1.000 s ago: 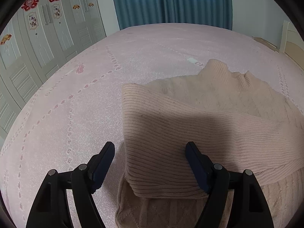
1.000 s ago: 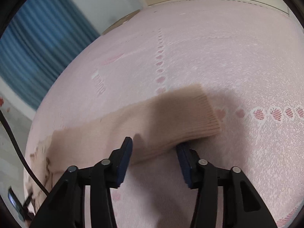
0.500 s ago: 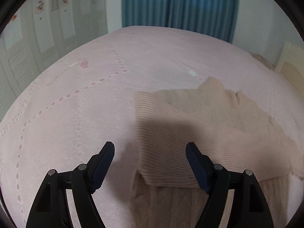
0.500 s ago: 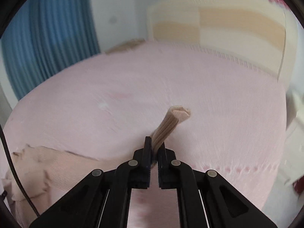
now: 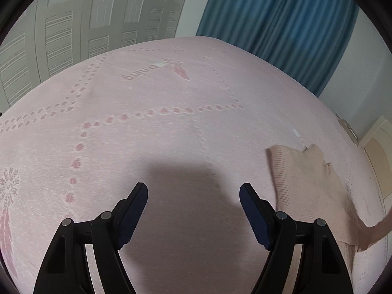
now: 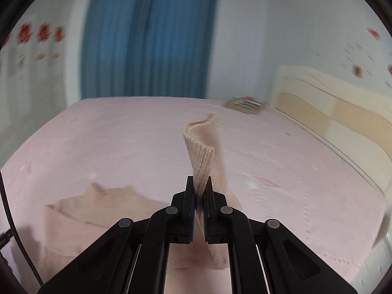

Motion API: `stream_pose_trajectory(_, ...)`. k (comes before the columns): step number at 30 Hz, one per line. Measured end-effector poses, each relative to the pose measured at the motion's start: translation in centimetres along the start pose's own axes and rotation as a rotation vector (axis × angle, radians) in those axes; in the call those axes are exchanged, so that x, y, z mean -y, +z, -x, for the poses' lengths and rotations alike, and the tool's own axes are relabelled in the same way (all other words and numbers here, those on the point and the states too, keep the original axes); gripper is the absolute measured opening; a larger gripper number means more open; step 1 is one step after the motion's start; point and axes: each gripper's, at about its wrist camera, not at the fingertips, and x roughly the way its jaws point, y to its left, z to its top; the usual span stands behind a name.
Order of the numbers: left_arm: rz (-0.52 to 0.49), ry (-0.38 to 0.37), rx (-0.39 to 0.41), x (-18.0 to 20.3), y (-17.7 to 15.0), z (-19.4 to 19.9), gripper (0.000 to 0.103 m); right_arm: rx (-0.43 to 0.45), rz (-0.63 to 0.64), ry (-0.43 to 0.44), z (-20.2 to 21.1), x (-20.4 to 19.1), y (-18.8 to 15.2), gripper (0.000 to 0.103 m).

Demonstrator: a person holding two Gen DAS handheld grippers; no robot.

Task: Fold small clothes
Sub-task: 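Grasp the other sleeve cuff with the right gripper and lift it across, then lay the sleeve on the sweater body and open the right gripper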

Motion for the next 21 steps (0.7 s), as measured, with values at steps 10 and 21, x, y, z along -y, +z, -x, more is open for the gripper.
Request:
stream_pose_trajectory(10,0.072,-0.033,-0.048,-2.6,1.7,-1.7,0.076,-0.155,0.145,0.317,-3.9,-18.7,-4.9,0.006)
stream_pose_trajectory(21,0.001,-0.170,-0.097,2.2,0.4,-2.4,0.076,-0.228,0.138,0.396,-5.4,-12.2,-9.6,0.051)
